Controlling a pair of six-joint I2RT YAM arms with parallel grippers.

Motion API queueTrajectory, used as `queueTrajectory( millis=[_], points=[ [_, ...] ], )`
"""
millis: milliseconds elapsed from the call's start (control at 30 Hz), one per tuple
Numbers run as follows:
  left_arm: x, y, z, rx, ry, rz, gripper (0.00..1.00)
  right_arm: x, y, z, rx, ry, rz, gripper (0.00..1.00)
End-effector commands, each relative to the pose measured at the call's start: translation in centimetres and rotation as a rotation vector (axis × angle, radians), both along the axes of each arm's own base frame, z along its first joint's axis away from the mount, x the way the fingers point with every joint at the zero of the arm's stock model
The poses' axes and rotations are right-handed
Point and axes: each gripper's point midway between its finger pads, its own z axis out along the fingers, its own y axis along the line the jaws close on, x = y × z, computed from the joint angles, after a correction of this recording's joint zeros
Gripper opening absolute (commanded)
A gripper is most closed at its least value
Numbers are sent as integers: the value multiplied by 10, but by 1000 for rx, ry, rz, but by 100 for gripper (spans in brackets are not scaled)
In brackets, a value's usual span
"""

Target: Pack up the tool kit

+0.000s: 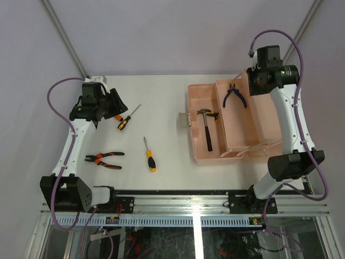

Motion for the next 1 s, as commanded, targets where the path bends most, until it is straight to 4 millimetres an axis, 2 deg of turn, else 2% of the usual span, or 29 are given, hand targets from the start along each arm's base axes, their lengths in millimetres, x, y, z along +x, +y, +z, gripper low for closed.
queueTrajectory(
  millis=[0, 200, 433, 800, 967],
  points=[
    [7, 0, 13, -3, -68, -20, 49, -14, -22, -16, -16, 49, 56, 0],
    [5, 1, 16, 19, -86, -37, 49, -19, -51, -36, 30, 76, 6, 0],
    [0, 7, 16, 53, -89, -24, 49, -18, -55, -67, 70, 172, 1, 1],
    [-18, 27, -17, 92, 39, 105, 48, -20, -61, -88, 73, 226, -58, 30],
    [-36, 25, -37, 38, 98, 172, 48, -19, -60, -88, 90, 225, -79, 45]
  ],
)
